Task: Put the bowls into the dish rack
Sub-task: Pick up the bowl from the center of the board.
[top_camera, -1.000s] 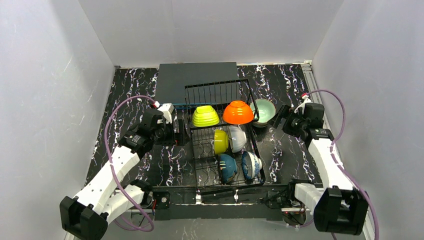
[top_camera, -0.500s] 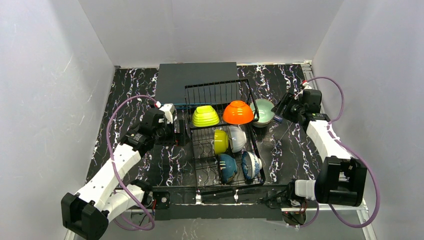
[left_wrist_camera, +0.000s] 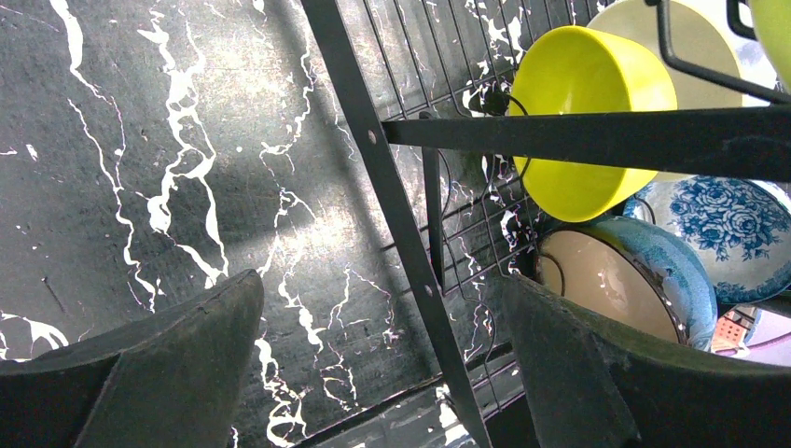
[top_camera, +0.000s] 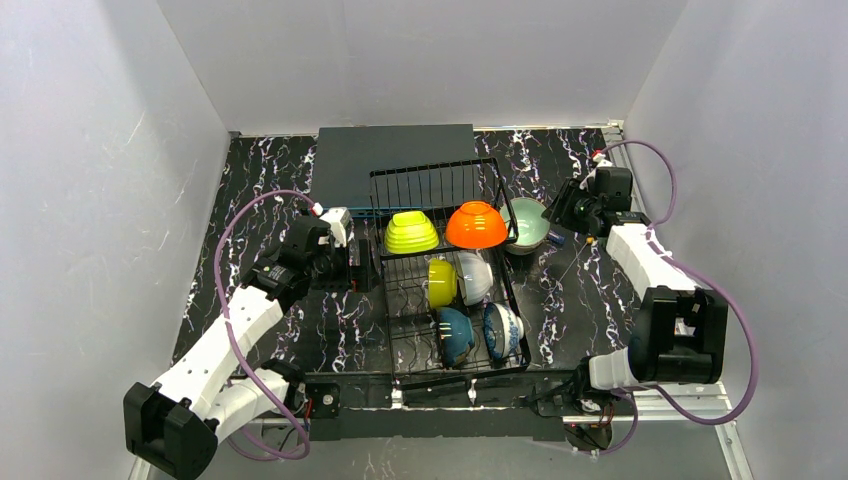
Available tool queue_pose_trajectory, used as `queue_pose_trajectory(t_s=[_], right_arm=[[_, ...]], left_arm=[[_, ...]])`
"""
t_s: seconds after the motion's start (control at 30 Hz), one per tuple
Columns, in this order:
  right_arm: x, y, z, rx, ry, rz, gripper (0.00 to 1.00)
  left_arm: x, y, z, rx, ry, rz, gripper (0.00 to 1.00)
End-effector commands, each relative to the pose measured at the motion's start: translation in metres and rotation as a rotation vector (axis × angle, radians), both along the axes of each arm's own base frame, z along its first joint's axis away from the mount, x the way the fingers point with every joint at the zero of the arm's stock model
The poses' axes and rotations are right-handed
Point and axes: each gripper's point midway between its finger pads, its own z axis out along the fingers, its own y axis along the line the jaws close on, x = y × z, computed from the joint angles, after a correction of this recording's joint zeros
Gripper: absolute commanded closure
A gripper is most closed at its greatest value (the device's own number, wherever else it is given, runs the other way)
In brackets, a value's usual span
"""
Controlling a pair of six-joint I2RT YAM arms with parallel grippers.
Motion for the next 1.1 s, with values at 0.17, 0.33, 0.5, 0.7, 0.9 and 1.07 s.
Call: queue_pose_trajectory(t_s=[0.17,0.33,0.5,0.7,0.9,1.07], right_arm=[[0.015,0.008,0.010,-0.060,-0.044,0.072,0.51],[0.012,0.017,0.001,-0.053,-0.026,0.113,0.65],[0.013,0.019,0.011,-0.068,-0.049,0.127,0.81],[0.014,0.019,0.030,-0.092,-0.086,0.124,0.99],[0.013,0.016,0.052,-0.114,-0.127,0.104,0.99],[0.009,0.011,0.078,-0.127,-0.193,0.071,0.99]], left_arm=[[0.000,-0.004,0.009,-0.015,-0.006,-0.028,0.02],[0.000,-0.004,0.008,-0.018,-0.001,-0.031,0.02],[0.000,-0.005,0.008,-0.021,0.001,-0.036,0.02],[-0.001,-0.005,0.008,-0.021,0.002,-0.037,0.02],[-0.001,-0.007,0.008,-0.027,0.002,-0.042,0.02],[0.000,-0.007,0.008,-0.028,0.001,-0.042,0.02]])
